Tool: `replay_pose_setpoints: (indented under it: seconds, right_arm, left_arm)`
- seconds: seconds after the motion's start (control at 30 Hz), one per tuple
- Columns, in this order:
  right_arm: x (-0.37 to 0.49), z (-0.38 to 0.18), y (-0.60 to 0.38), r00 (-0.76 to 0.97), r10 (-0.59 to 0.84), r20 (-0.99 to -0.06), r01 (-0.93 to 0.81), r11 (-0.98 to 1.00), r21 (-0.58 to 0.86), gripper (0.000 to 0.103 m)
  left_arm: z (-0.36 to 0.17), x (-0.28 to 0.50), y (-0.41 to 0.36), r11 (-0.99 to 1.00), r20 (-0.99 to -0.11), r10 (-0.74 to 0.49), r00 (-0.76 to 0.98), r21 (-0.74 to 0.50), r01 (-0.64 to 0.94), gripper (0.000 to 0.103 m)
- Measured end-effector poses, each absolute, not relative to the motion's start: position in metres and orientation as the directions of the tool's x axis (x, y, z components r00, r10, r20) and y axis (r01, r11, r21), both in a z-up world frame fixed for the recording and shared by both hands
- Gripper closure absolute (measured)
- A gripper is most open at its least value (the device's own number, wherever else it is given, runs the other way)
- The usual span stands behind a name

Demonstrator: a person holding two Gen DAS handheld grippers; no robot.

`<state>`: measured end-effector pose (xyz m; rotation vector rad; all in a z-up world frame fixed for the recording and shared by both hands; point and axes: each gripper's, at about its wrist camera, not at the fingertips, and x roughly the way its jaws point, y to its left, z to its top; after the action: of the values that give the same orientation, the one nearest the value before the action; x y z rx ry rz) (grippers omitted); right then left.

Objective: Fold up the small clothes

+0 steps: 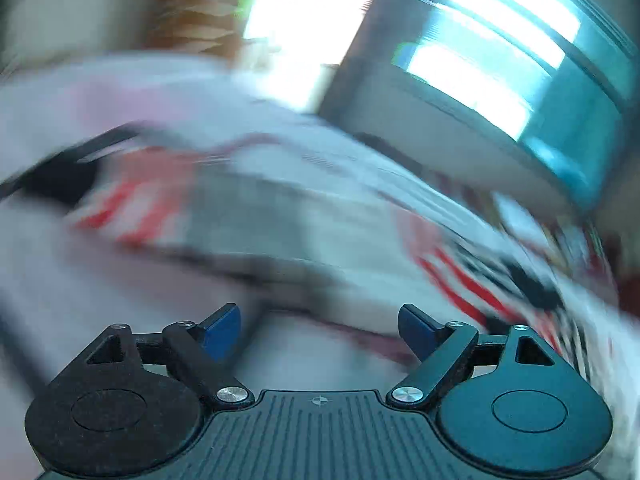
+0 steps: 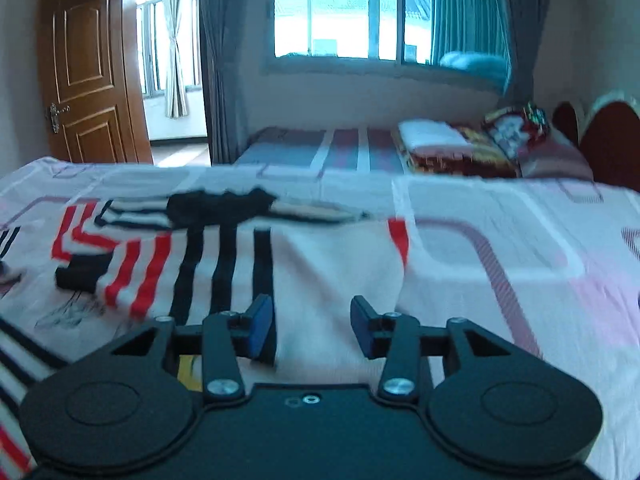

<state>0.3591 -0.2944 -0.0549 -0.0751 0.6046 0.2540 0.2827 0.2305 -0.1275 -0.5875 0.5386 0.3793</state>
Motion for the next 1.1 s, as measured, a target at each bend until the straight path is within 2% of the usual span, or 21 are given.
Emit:
replay_pose_setpoints:
  seconds: [0.07, 0.1, 0.23, 0.37, 0.57, 0.63, 0.67, 0.7, 0.73, 0.8, 0.9, 1.0, 1.1]
  right_arm:
    - [0.348, -0.057, -0.293, 0.773, 0.221, -0.595, -0.254, 0.967, 0.029, 0.061]
    - [0.341, -0.059, -0.288, 0.766, 0.221, -0.604, -0.251, 0.967, 0.037, 0.061]
    - [0.334, -0.06, -0.276, 0.746, 0.231, -0.624, -0.243, 0.968, 0.068, 0.061]
    - [0.327, -0.056, -0.268, 0.745, 0.252, -0.618, -0.247, 0.964, 0.095, 0.061]
    - [0.338, -0.05, -0.272, 0.749, 0.254, -0.612, -0.234, 0.966, 0.114, 0.061]
    - [0.342, -0.049, -0.276, 0.751, 0.247, -0.613, -0.22, 0.968, 0.121, 0.061]
    - [0.342, -0.048, -0.278, 0.753, 0.245, -0.61, -0.217, 0.969, 0.121, 0.061]
    - [0.343, -0.048, -0.279, 0.755, 0.244, -0.608, -0.214, 0.969, 0.123, 0.061]
    - [0.343, -0.048, -0.281, 0.757, 0.244, -0.606, -0.211, 0.969, 0.127, 0.061]
    - [0.345, -0.049, -0.286, 0.76, 0.242, -0.604, -0.206, 0.97, 0.129, 0.061]
    - [0.348, -0.05, -0.293, 0.767, 0.23, -0.599, -0.185, 0.973, 0.137, 0.061]
    - [0.352, -0.051, -0.301, 0.78, 0.214, -0.588, -0.149, 0.976, 0.159, 0.061]
    - [0.353, -0.05, -0.307, 0.796, 0.199, -0.572, -0.12, 0.978, 0.173, 0.061]
  left_arm:
    - [-0.142, 0.26, 0.282, 0.625, -0.56, 0.196, 0.805, -0.561, -0.543, 0.032]
    - [-0.148, 0.252, 0.303, 0.554, -0.556, 0.211, 0.804, -0.609, -0.567, 0.041]
    - [-0.162, 0.242, 0.352, 0.396, -0.514, 0.232, 0.826, -0.726, -0.563, 0.044]
    - [-0.165, 0.259, 0.368, 0.388, -0.51, 0.203, 0.836, -0.742, -0.547, 0.04]
    - [-0.156, 0.28, 0.378, 0.451, -0.548, 0.213, 0.809, -0.68, -0.579, 0.04]
    - [-0.145, 0.289, 0.381, 0.509, -0.612, 0.246, 0.751, -0.578, -0.638, 0.07]
    - [-0.141, 0.298, 0.38, 0.544, -0.643, 0.258, 0.721, -0.52, -0.658, 0.078]
    - [-0.137, 0.294, 0.381, 0.566, -0.648, 0.256, 0.717, -0.501, -0.655, 0.098]
    - [-0.132, 0.3, 0.378, 0.594, -0.646, 0.245, 0.723, -0.49, -0.638, 0.098]
    - [-0.11, 0.312, 0.358, 0.697, -0.581, 0.24, 0.778, -0.455, -0.555, 0.098]
    - [-0.074, 0.347, 0.292, 0.859, -0.503, 0.14, 0.853, -0.366, -0.357, 0.098]
    - [-0.059, 0.383, 0.219, 0.936, -0.476, 0.03, 0.879, -0.296, -0.192, 0.098]
    - [-0.064, 0.423, 0.139, 0.96, -0.487, -0.084, 0.869, -0.275, -0.061, 0.098]
